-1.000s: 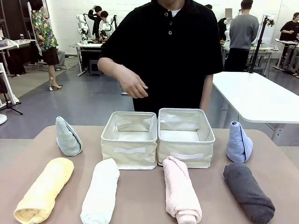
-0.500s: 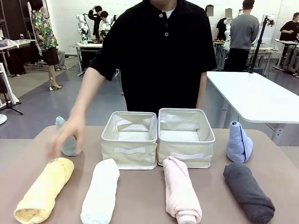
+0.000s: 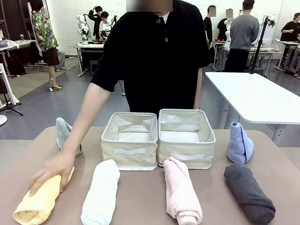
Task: Sort the towels based on their folding style.
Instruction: Pick up one triangle-folded towel and place it in the left Fabric basket.
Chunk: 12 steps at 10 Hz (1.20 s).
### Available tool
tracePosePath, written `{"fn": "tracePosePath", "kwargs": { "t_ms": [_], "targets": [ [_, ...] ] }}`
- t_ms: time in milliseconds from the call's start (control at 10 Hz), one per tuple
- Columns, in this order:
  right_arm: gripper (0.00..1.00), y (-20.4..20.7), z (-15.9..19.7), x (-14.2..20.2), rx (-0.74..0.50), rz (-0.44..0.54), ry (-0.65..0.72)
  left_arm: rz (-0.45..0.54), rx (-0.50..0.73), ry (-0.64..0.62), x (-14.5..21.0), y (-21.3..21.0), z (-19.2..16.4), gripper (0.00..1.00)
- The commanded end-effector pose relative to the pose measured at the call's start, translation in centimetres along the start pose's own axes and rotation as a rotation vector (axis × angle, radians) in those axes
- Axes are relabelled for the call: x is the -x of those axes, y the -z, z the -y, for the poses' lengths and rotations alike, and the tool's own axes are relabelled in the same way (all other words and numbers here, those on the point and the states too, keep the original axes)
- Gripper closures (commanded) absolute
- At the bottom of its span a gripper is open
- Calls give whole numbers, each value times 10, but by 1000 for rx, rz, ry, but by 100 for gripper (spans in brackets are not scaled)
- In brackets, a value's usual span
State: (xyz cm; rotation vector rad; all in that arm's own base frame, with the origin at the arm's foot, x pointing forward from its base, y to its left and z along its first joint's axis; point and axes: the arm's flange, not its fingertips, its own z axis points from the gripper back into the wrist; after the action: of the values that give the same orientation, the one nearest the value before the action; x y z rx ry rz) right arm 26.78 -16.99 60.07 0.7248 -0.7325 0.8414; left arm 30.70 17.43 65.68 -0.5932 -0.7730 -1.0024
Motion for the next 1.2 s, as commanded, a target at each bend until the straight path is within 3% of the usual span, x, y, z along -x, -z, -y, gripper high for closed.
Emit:
{"fn": "tracePosePath", "kwargs": {
  "t_ms": [0,1000,1100],
  "targets": [
    [0,3,2,0,-12,26,-18,20,2,25,1,1,-1,0],
    [0,3,2,0,-12,26,-18,3,0,4,0,1,-1,0],
    [0,3,2,0,-12,26,-18,-230,-232,-181,-36,24,1,0]
  ]
}}
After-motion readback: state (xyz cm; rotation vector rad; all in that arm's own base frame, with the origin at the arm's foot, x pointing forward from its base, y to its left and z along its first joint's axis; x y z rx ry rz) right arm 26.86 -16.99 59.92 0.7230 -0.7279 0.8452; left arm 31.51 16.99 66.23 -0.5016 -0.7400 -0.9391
